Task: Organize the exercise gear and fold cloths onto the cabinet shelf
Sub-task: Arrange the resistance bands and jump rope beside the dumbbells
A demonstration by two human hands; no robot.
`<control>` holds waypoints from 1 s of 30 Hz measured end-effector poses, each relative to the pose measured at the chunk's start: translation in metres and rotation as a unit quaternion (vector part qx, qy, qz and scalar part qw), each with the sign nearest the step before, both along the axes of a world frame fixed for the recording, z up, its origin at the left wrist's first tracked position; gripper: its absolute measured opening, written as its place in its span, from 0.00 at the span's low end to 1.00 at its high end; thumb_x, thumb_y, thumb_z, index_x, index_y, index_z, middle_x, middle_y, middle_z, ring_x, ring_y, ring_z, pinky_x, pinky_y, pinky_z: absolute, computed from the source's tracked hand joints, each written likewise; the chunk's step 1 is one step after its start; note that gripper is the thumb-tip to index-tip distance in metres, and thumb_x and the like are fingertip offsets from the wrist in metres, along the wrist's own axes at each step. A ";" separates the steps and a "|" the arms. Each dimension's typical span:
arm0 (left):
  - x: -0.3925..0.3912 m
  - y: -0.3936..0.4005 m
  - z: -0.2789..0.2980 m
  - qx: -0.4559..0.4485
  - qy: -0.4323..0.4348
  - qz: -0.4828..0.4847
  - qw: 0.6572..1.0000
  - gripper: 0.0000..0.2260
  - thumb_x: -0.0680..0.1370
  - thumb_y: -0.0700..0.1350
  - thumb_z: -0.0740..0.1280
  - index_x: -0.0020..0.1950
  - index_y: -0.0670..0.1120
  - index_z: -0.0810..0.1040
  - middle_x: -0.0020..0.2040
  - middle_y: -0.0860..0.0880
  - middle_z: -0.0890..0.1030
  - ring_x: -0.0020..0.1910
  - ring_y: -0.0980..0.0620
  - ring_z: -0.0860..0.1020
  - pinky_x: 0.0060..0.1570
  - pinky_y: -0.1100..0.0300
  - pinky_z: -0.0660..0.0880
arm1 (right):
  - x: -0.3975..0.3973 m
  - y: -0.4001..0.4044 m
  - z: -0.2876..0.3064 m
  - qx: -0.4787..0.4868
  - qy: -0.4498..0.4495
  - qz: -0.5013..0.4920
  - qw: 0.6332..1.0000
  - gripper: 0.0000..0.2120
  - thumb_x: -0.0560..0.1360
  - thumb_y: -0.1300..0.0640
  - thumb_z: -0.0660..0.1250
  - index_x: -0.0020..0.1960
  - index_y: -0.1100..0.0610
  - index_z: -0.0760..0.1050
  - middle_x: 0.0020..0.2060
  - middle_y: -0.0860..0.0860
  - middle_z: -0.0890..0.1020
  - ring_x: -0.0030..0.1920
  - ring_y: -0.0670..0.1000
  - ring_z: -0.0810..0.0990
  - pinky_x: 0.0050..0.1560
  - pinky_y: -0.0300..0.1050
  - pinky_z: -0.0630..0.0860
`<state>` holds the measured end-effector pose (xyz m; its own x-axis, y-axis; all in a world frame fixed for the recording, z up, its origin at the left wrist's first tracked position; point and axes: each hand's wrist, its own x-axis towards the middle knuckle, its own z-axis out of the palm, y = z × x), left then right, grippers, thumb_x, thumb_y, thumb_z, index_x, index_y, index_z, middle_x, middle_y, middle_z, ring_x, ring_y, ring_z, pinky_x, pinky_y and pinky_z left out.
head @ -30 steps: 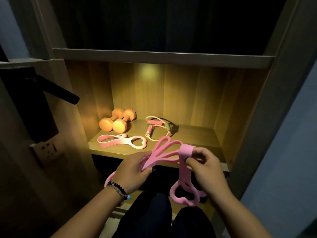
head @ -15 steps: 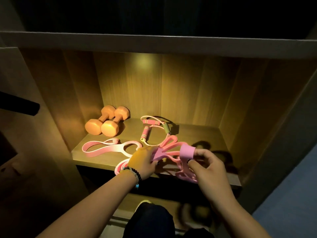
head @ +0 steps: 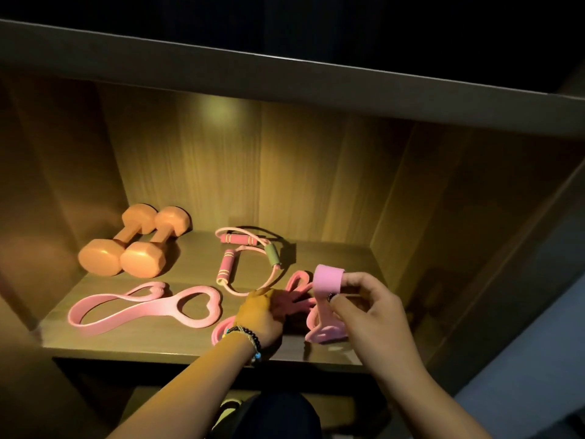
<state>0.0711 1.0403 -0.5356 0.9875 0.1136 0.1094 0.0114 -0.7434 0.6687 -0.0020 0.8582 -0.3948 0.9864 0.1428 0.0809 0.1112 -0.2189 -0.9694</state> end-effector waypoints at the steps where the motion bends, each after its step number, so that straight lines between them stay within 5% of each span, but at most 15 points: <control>1: -0.004 0.002 0.006 -0.045 -0.013 0.014 0.999 0.21 0.71 0.39 0.69 0.63 0.48 0.78 0.61 0.48 0.79 0.61 0.47 0.77 0.58 0.61 0.73 | 0.001 0.004 0.002 0.002 0.002 0.011 1.000 0.11 0.75 0.66 0.66 0.48 0.50 0.78 0.42 0.49 0.81 0.38 0.37 0.80 0.28 0.29 0.73; 4: -0.030 0.010 0.037 -0.287 -0.042 0.030 0.957 0.22 0.71 0.39 0.73 0.64 0.49 0.76 0.60 0.55 0.79 0.58 0.59 0.78 0.51 0.70 0.73 | 0.000 0.019 0.014 0.013 0.029 0.047 0.998 0.10 0.75 0.65 0.66 0.49 0.51 0.80 0.45 0.50 0.82 0.40 0.43 0.83 0.32 0.35 0.78; 7: -0.063 0.025 0.065 -0.452 -0.044 -0.064 0.889 0.21 0.72 0.39 0.71 0.65 0.44 0.76 0.60 0.49 0.82 0.59 0.54 0.79 0.56 0.60 0.77 | 0.000 0.036 0.028 0.024 0.036 0.070 0.997 0.09 0.75 0.63 0.67 0.51 0.52 0.80 0.46 0.52 0.84 0.45 0.50 0.84 0.44 0.48 0.83; 9: -0.085 0.037 0.076 -0.501 -0.033 -0.094 0.860 0.22 0.71 0.41 0.68 0.65 0.42 0.75 0.60 0.46 0.81 0.59 0.49 0.79 0.58 0.54 0.77 | -0.001 0.050 0.040 0.063 0.043 0.089 0.993 0.08 0.76 0.65 0.66 0.52 0.55 0.79 0.44 0.55 0.84 0.43 0.51 0.85 0.39 0.42 0.81; 12: -0.109 0.052 0.082 -0.518 -0.031 -0.090 0.850 0.20 0.71 0.48 0.69 0.62 0.44 0.78 0.58 0.45 0.82 0.58 0.45 0.80 0.55 0.53 0.77 | -0.008 0.070 0.056 0.119 0.045 0.108 0.986 0.07 0.76 0.66 0.64 0.52 0.59 0.78 0.42 0.57 0.85 0.39 0.53 0.85 0.36 0.37 0.78; 16: -0.135 0.063 0.086 -0.488 -0.018 -0.104 0.867 0.30 0.63 0.59 0.77 0.60 0.45 0.79 0.55 0.47 0.83 0.55 0.50 0.80 0.52 0.59 0.77 | -0.021 0.093 0.069 0.149 0.032 0.114 0.982 0.06 0.76 0.65 0.66 0.51 0.59 0.79 0.39 0.55 0.85 0.37 0.53 0.85 0.36 0.38 0.79; 20: -0.157 0.066 0.096 -0.400 -0.006 -0.086 0.913 0.16 0.67 0.50 0.78 0.52 0.53 0.80 0.48 0.57 0.84 0.47 0.62 0.81 0.42 0.74 0.74 | -0.035 0.105 0.077 0.202 0.046 0.104 0.973 0.07 0.74 0.65 0.68 0.49 0.56 0.80 0.41 0.56 0.85 0.40 0.53 0.85 0.39 0.43 0.81; 26: -0.182 0.067 0.087 -0.362 -0.022 0.003 0.932 0.14 0.69 0.46 0.76 0.51 0.57 0.79 0.50 0.55 0.84 0.52 0.58 0.79 0.48 0.66 0.73 | -0.062 0.108 0.083 0.280 0.075 0.141 0.947 0.13 0.73 0.70 0.65 0.54 0.59 0.79 0.39 0.57 0.84 0.35 0.48 0.81 0.39 0.41 0.79; 30: -0.196 0.053 0.079 -0.394 -0.081 0.049 0.914 0.15 0.72 0.44 0.74 0.55 0.56 0.75 0.56 0.54 0.79 0.58 0.60 0.76 0.47 0.69 0.73 | -0.084 0.110 0.085 0.264 0.078 0.183 0.944 0.13 0.73 0.70 0.66 0.54 0.59 0.77 0.39 0.57 0.83 0.35 0.48 0.80 0.39 0.40 0.81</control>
<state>-0.1250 1.0932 -0.4564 0.9467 0.3064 0.0992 -0.0944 -0.0305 0.9951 -0.0860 0.9680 -0.3100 0.8847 0.4563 0.0951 -0.0666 0.3255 -0.9432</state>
